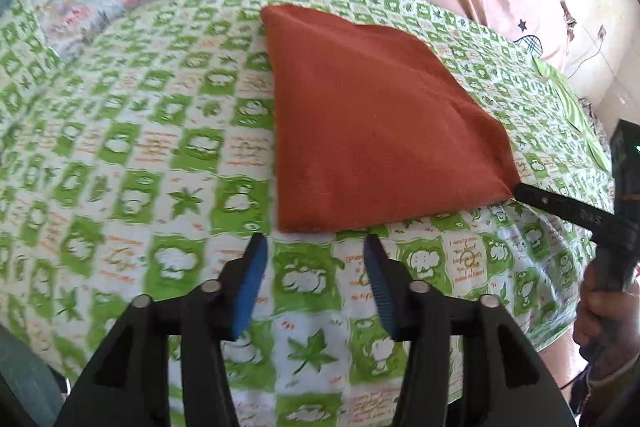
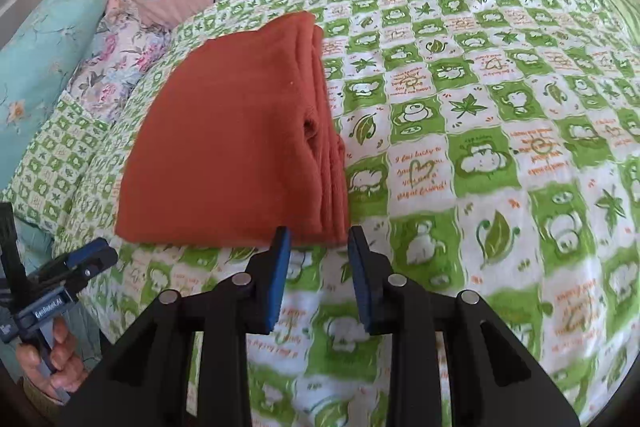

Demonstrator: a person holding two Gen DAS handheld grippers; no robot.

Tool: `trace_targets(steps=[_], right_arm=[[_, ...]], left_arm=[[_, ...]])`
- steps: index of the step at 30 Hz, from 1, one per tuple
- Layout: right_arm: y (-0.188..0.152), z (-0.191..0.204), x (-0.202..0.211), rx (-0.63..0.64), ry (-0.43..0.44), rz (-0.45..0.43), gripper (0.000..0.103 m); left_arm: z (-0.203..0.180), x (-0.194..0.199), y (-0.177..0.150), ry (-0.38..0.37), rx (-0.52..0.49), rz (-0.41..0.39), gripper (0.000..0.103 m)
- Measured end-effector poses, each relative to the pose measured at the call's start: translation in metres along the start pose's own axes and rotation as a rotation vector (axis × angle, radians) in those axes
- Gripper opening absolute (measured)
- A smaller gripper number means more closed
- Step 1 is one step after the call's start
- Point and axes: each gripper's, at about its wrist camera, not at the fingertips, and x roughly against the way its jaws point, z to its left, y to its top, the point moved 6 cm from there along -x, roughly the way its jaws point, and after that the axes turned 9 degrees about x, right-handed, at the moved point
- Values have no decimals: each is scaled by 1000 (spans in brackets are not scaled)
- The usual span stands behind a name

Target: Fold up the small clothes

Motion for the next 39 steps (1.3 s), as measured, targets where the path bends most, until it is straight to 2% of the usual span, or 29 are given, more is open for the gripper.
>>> trace_targets(steps=[3, 5, 7, 11, 13, 15, 19, 27, 32, 39], right_arm=[[-10, 8, 11, 14, 9, 1, 32], [-19, 14, 17, 32, 8, 10, 35], [-25, 19, 20, 53, 3, 21, 46], [-37, 33, 23, 95, 15, 47, 57], [-42, 39, 23, 120, 19, 56, 68], [-45, 44, 22, 148, 9, 58, 74], [-44, 46, 17, 155, 8, 67, 76], [-36, 49, 18, 170, 1, 58, 78], [-31, 52, 15, 185, 5, 60, 87], [-21, 59, 10, 210, 19, 73, 91]], left_arm=[[5, 8, -4, 32, -2, -1, 71], [9, 13, -8, 65, -15, -11, 77], [13, 17, -10, 100, -31, -19, 85], [19, 21, -18, 147, -37, 7, 86], [22, 23, -24, 160, -40, 24, 87], [25, 23, -28, 180, -49, 22, 89], [26, 21, -32, 214, -65, 13, 92], [30, 17, -22, 231, -57, 24, 94], [29, 13, -16, 263, -70, 30, 94], [27, 10, -10, 287, -86, 25, 95]])
